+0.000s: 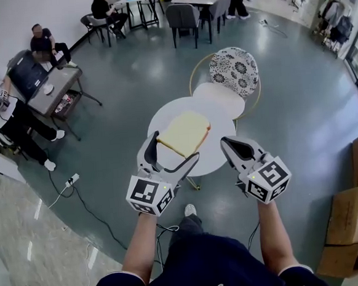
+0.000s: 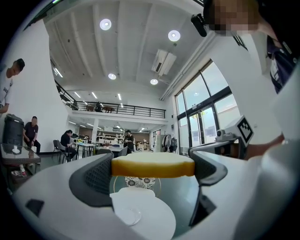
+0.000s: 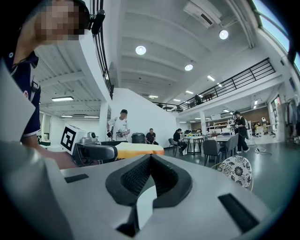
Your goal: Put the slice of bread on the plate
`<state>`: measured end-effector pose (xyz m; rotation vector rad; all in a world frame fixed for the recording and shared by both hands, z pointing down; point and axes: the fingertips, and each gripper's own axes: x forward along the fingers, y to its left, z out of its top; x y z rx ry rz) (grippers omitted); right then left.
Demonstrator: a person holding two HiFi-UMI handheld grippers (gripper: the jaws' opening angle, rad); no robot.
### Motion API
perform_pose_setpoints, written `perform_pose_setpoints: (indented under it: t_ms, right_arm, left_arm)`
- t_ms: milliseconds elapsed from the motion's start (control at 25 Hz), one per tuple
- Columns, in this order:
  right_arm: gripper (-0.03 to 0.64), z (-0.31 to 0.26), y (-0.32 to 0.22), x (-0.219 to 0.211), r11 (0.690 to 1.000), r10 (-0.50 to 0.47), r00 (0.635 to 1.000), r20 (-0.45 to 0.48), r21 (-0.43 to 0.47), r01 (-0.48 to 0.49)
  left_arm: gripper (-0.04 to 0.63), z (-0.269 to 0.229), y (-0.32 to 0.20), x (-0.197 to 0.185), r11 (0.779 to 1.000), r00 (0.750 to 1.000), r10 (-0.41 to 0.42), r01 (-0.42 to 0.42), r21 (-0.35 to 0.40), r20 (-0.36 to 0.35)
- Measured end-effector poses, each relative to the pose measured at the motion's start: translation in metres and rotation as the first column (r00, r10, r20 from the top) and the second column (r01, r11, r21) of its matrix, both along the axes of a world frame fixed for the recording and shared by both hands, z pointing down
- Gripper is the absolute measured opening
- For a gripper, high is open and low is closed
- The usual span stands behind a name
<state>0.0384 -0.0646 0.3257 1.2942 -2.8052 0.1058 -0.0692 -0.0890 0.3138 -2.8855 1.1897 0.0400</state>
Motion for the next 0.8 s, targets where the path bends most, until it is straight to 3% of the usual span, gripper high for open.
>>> perform_pose_setpoints:
  t_ms: [320,800]
  right_arm:
    - [0.008,-0.011,-0.074,-0.029,0.999,0.039,0.999,-0.003,-0.003,-0.039]
    - [0.008,-0.009,-0.133,-0.047,0.999,0.048,0.998,-0.035,-0.021,-0.048]
  left_arm:
    - [0.533,-0.009,-0.072,-0.029,0.999,0.999,0.041,-0.041,0.001,-0.004]
    - [0.534,-0.008,-0.131,-0.046,0.998,0.998,0.057,-0.058,-0.006,-0.034]
